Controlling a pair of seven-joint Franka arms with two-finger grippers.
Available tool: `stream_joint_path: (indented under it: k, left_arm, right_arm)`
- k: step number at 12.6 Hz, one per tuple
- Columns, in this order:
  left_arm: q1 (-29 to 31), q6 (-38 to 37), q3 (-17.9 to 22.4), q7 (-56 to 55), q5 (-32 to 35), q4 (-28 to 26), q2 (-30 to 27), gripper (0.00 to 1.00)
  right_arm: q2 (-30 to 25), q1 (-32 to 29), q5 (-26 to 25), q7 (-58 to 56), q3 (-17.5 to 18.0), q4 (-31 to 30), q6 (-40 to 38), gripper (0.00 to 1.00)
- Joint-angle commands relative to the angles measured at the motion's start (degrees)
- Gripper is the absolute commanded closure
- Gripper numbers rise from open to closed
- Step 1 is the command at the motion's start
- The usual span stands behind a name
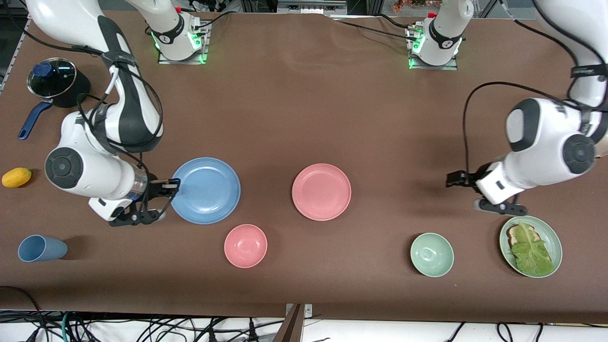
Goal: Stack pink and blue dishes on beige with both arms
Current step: 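Lift the blue plate with the right gripper while the left gripper withdraws, then carry the blue plate onto the pink plate with the right gripper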
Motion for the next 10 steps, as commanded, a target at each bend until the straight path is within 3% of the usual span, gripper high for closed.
stream_joint_path:
  k: [1, 5, 10]
  left_arm:
    - [1.9, -7.5, -0.3, 1.5, 3.7, 4.8, -1.0, 0.0]
    - [2.0, -22.4, 0.5, 1.0, 3.7, 15.5, -1.8, 0.0]
    - [6.2, -26.8, 1.0, 1.3, 0.9, 15.7, -10.1, 0.0]
  right_arm:
    - [0.6, 1.6, 0.5, 8.0, 4.0, 1.0, -0.7, 1.0]
    - [4.1, 11.2, 0.4, 24.9, 4.4, 1.2, 7.7, 1.0]
    - [8.9, 20.1, 0.0, 41.0, 4.3, 1.3, 19.5, 1.0]
